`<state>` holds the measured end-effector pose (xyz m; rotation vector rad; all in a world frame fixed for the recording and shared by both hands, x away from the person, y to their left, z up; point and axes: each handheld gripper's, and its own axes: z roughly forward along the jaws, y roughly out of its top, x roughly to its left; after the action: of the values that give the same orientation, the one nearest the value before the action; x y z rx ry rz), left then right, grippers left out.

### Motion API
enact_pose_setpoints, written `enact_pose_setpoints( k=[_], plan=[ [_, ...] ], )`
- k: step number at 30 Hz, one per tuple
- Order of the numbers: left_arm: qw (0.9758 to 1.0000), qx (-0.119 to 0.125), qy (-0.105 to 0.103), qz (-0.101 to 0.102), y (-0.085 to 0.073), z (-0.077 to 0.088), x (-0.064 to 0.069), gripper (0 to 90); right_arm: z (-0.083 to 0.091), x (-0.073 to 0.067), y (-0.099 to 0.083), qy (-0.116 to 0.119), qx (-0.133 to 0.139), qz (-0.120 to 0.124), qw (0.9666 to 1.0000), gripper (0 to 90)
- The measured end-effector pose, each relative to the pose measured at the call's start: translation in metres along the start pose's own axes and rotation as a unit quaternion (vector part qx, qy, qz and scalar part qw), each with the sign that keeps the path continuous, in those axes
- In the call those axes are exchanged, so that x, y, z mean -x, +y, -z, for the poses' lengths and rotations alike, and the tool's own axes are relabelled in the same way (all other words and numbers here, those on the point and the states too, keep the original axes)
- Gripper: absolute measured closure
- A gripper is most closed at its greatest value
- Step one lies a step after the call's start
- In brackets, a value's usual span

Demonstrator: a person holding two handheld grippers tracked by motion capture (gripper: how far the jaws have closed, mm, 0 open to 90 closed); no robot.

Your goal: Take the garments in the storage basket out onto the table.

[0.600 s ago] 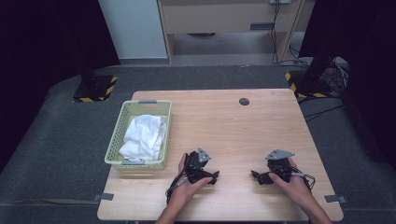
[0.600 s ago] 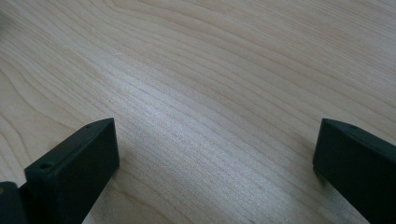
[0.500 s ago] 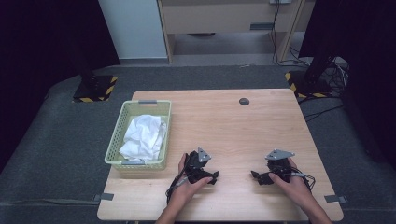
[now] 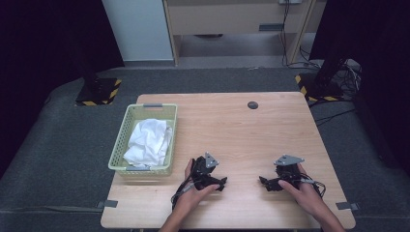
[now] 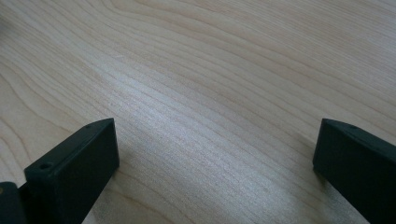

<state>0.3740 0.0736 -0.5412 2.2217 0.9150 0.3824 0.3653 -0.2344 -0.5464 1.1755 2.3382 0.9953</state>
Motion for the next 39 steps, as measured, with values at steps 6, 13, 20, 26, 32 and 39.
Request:
enact_pose_setpoints(
  k=[6, 13, 20, 26, 32, 39],
  plan=[
    [1.0, 0.001, -0.002, 0.001, -0.001, 0.001, 0.0, 0.7, 0.0, 0.0, 0.0, -0.001, -0.001, -0.001, 1.0, 0.4],
    [1.0, 0.009, -0.001, -0.003, 0.007, 0.013, 0.001, 3.1, 0.001, -0.002, -0.001, -0.003, -0.001, -0.003, 1.0, 0.3],
    [0.9997, 0.012, -0.007, -0.021, 0.019, 0.027, 0.012, 4.0, 0.001, -0.003, -0.001, -0.003, 0.0, -0.003, 1.0, 0.4],
    [0.9993, 0.011, -0.01, -0.033, 0.025, 0.035, 0.017, 4.0, 0.0, -0.003, 0.0, -0.005, 0.0, -0.004, 1.0, 0.3],
    [0.9991, 0.005, -0.011, -0.042, 0.025, 0.035, 0.02, 4.1, 0.0, -0.003, 0.0, -0.005, 0.0, -0.004, 1.0, 0.4],
    [0.9988, -0.004, -0.011, -0.047, 0.026, 0.034, 0.021, 4.7, 0.0, -0.004, 0.0, -0.003, 0.0, -0.002, 1.0, 0.4]
  ],
)
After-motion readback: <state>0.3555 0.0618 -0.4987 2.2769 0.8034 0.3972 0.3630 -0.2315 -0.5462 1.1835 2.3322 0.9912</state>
